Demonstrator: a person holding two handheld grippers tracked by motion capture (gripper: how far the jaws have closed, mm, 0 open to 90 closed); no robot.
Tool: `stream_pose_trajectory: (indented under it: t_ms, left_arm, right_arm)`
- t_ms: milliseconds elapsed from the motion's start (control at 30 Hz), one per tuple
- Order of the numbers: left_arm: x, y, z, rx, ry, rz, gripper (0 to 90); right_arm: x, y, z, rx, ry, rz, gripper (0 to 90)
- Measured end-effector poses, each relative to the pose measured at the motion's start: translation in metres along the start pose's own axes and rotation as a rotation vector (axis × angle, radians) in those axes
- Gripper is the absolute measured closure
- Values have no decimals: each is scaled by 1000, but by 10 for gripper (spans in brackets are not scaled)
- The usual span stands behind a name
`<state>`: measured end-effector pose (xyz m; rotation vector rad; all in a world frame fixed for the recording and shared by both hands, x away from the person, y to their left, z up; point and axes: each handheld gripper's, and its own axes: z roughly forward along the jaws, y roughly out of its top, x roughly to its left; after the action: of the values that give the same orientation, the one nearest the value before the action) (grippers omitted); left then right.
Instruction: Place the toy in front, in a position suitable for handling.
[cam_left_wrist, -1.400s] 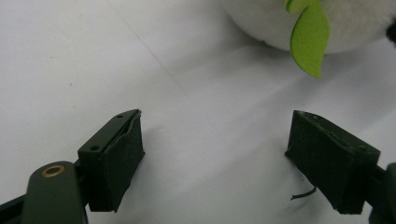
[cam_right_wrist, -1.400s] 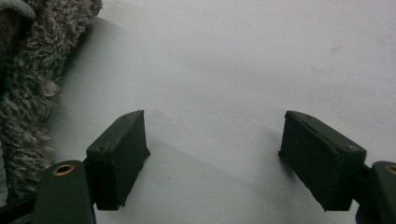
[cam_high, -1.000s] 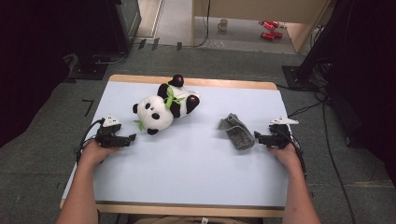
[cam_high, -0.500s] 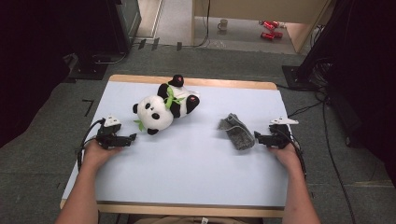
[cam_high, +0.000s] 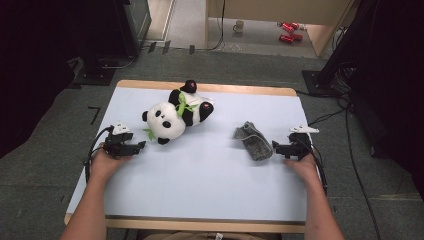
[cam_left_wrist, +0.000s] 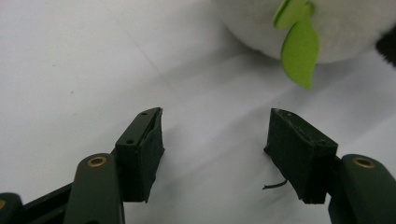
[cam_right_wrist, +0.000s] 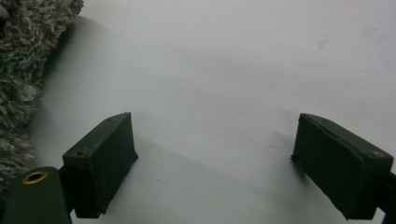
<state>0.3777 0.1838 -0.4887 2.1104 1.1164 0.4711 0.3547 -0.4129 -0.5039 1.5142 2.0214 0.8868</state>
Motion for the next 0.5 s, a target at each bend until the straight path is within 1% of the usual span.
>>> stream_pose_trajectory:
  t_ms: [67, 133, 167, 233, 267, 333, 433, 500]
  left_arm:
    - [1, 0, 0, 2, -10, -10, 364]
    - [2, 0, -1, -4, -2, -13, 367]
    - [3, 1, -3, -11, -2, -16, 371]
    - [5, 2, -5, -29, -3, -38, 374]
    - [6, 3, -7, -31, -8, -47, 380]
    - [9, 6, -9, -6, -42, -63, 381]
    - [10, 11, -13, -8, -42, -66, 368]
    - [12, 13, -15, -26, -42, -78, 367]
  right_arm:
    - [0, 0, 0, -3, -1, 0, 124]
    - [0, 0, 0, -2, -3, 2, 123]
    - [0, 0, 0, 1, 1, 9, 122]
    - [0, 0, 0, 1, 2, 10, 122]
    - [-1, 0, 0, 1, 2, 10, 122]
    - [-1, 0, 0, 2, 3, 11, 122]
    - [-1, 0, 0, 2, 2, 10, 122]
    - [-1, 0, 0, 2, 2, 10, 122]
